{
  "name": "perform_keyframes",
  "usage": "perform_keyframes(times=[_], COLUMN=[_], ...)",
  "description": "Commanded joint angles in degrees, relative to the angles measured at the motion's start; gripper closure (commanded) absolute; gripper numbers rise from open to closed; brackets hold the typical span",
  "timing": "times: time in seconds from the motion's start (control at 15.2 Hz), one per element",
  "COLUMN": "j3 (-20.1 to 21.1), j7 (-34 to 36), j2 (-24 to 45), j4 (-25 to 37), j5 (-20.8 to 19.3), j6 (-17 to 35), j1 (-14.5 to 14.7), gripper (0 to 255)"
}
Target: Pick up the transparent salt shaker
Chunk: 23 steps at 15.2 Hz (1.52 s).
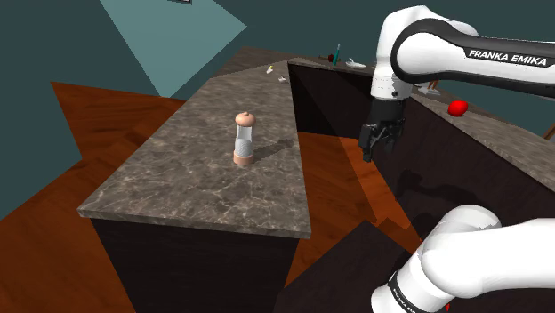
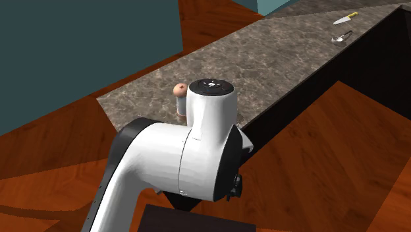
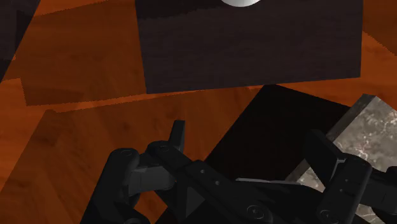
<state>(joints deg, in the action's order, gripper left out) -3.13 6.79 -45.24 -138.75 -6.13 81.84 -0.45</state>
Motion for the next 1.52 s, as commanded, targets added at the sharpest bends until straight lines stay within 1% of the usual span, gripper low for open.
perform_keyframes(times=[0.0, 0.4, 0.73, 1.12, 1.45], j3=[0.0, 2.8, 4.95, 7.26, 8.9], j7=[0.0, 3.44, 6.04, 9.07, 11.56], j2=[0.0, 11.06, 20.39, 31.66, 41.31], j4=[0.0, 6.35, 13.34, 23.8, 34.44], j5=[0.0, 2.33, 3.27, 3.23, 2.25], j6=[0.0, 6.86, 11.03, 14.03, 14.78], j1=[0.0, 1.67, 2.68, 3.68, 4.61], gripper=[0, 0, 0, 0, 0])
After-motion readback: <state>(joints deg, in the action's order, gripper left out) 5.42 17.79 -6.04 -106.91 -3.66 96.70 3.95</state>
